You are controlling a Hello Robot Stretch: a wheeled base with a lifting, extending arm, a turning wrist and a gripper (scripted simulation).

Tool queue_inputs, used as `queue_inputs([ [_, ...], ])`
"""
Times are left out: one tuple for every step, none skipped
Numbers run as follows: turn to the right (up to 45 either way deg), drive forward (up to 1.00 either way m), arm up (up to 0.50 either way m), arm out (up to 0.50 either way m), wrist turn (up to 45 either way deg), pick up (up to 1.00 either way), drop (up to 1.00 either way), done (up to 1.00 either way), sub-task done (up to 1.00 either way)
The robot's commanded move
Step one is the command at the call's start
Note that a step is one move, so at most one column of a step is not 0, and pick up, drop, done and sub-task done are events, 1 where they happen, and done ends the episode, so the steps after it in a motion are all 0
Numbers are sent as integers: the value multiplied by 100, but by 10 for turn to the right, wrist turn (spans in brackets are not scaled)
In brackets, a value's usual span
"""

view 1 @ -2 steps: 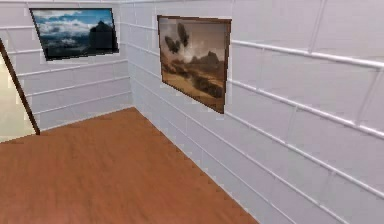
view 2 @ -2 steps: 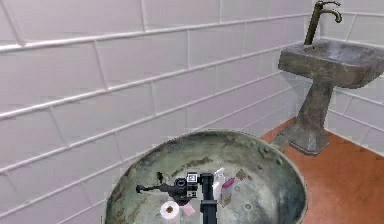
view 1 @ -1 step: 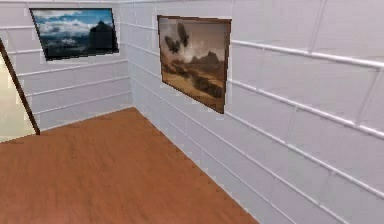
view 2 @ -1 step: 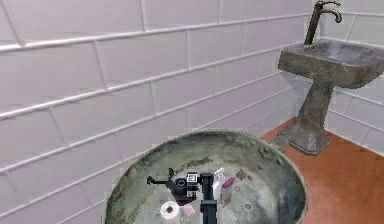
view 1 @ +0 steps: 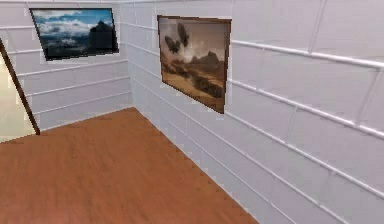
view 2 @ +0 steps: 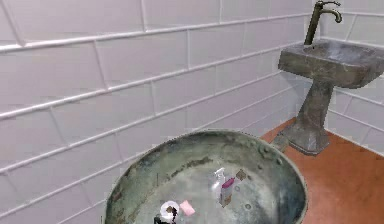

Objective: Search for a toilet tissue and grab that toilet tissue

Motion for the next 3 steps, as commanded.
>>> queue_inputs([
  [0, 0, 0, 0, 0, 100, 0, 0, 0],
  [0, 0, 10, 0, 0, 0, 0, 0, 0],
  [0, 0, 0, 0, 0, 0, 0, 100, 0],
])
